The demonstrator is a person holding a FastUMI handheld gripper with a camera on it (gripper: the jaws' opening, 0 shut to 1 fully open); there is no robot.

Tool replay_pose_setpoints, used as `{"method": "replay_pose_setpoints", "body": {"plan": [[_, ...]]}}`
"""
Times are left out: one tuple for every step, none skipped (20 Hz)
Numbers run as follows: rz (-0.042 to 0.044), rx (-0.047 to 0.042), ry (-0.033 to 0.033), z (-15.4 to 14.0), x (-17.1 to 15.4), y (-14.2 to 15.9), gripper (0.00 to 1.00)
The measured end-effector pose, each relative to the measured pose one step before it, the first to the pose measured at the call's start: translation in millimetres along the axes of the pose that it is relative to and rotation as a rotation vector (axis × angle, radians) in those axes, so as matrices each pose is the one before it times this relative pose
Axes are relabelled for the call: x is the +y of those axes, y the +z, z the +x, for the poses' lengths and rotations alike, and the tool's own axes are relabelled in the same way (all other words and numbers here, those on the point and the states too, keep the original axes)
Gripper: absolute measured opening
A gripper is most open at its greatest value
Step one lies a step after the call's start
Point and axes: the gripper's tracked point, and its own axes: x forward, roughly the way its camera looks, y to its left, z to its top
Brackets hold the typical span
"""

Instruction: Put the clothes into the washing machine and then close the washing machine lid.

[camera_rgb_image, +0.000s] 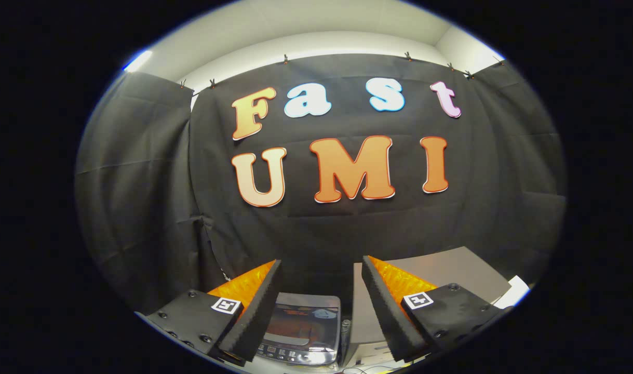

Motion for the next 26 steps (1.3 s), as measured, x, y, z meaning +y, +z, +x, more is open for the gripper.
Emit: {"method": "replay_pose_setpoints", "body": {"plan": [[-0.00531, -0.00160, -0.00796, -13.68, -10.01, -1.20, 0.98], [0.00039, -0.01093, -0.00586, -12.80, -9.77, 2.18, 0.98], [0.00182, -0.01393, -0.00206, -14.34, -7.93, 4.30, 0.98], [-0.00109, -0.01078, -0.00443, -12.03, -7.76, 4.10, 0.98], [-0.00042, -0.01149, 0.00119, -12.59, -6.14, 3.80, 0.98], [0.00239, -0.01326, 0.00052, -10.37, -6.42, 3.72, 0.98], [0.00414, -0.01292, -0.00781, -9.49, -6.95, 4.81, 0.98], [0.00396, -0.01780, -0.00479, -9.82, -8.15, 5.40, 0.98], [0.00240, -0.01986, -0.00498, -8.25, -6.69, 6.29, 0.98], [-0.00108, -0.02122, -0.01192, -7.56, -6.95, 7.19, 0.98], [0.00285, -0.01082, -0.00442, -6.25, -5.71, 5.20, 0.98], [0.00484, -0.01409, 0.00106, -6.79, -1.88, 5.87, 0.98], [-0.00455, -0.00954, -0.00362, -3.79, -3.74, 3.53, 0.98], [-0.01195, -0.00147, -0.00739, -1.09, -3.52, 1.14, 0.98], [-0.01695, -0.00589, -0.00977, -1.97, -4.95, 0.28, 0.98], [-0.01800, -0.00461, -0.01148, -0.91, -4.29, 0.80, 0.98], [-0.00369, 0.00031, -0.00601, -3.62, 0.28, -2.22, 0.98], [0.00539, 0.00603, 0.00005, -1.09, 5.82, -2.71, 0.98], [0.00895, 0.00645, -0.00743, -2.41, 2.84, -1.30, 0.98], [0.00982, 0.01590, 0.00217, -0.94, 1.52, -3.42, 0.98], [0.00423, 0.00427, 0.00154, -0.61, 4.12, -0.59, 0.98], [-0.00427, -0.00426, -0.00386, 0.06, 1.68, 1.47, 0.98], [-0.00906, -0.00205, -0.01369, 1.30, 0.82, 2.03, 0.98], [-0.00516, -0.00458, -0.01050, 0.40, -0.34, 0.88, 0.98], [-0.00229, 0.00003, 0.00469, -0.91, 6.17, 4.13, 0.98], [-0.00386, 0.00038, 0.00261, 1.15, 4.30, 1.12, 0.98]]}}
